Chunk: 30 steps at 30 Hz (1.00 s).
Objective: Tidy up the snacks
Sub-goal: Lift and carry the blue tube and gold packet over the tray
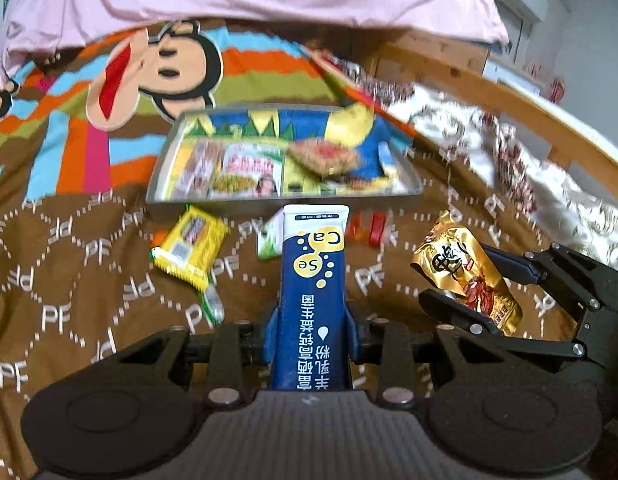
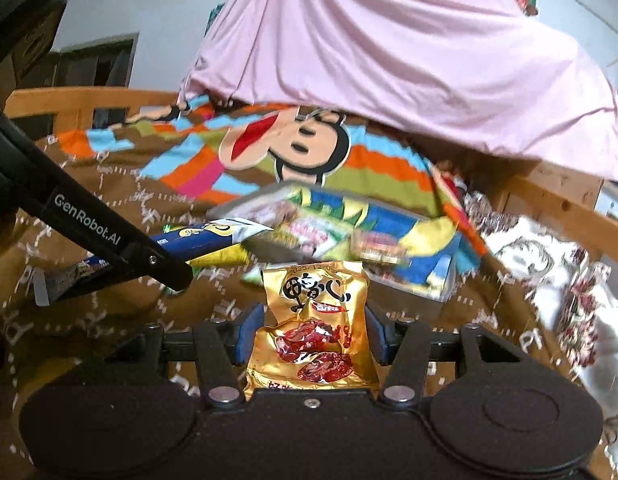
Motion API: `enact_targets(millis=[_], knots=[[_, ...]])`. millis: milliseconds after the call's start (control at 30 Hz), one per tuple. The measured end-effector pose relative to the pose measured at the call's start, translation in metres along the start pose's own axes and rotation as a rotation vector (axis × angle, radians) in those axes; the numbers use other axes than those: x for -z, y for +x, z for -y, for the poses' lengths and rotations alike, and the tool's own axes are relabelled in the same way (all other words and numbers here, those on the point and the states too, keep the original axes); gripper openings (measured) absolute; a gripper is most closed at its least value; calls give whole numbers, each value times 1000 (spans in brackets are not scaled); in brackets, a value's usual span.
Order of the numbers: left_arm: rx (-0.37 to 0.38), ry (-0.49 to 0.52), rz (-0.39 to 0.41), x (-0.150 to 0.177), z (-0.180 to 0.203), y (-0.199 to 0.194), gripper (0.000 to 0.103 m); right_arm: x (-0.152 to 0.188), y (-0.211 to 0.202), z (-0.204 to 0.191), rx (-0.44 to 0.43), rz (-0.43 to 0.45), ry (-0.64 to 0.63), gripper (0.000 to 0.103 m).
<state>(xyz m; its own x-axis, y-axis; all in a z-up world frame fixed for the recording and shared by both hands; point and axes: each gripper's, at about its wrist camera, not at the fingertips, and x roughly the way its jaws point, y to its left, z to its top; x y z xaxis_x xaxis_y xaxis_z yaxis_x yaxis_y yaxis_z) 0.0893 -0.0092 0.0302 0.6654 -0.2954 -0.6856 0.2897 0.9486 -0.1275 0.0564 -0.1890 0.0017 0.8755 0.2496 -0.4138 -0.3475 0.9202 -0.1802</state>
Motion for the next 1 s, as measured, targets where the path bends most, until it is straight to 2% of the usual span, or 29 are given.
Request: enact_targets(millis=[267,467,633,767,867,1000], knots=[[-11,17,109,-19,2,-12,36,-28,-2,15,43,101,16,56],[-29,46,173,-40,-4,-13,36,-52,15,28,58,160,9,56],[-45,46,181,-69,-25,-9,36,-71,54,44,78,179,49,56],[-97,53,154,-97,-47,3,36,-87,98,56,81,202,76,56],[-139,56,157,-117,-61,18,36,-97,131,63,80,221,80,56],[-139,17,199,-135,-81,49,36,-100,163,72,92,224,80,56]])
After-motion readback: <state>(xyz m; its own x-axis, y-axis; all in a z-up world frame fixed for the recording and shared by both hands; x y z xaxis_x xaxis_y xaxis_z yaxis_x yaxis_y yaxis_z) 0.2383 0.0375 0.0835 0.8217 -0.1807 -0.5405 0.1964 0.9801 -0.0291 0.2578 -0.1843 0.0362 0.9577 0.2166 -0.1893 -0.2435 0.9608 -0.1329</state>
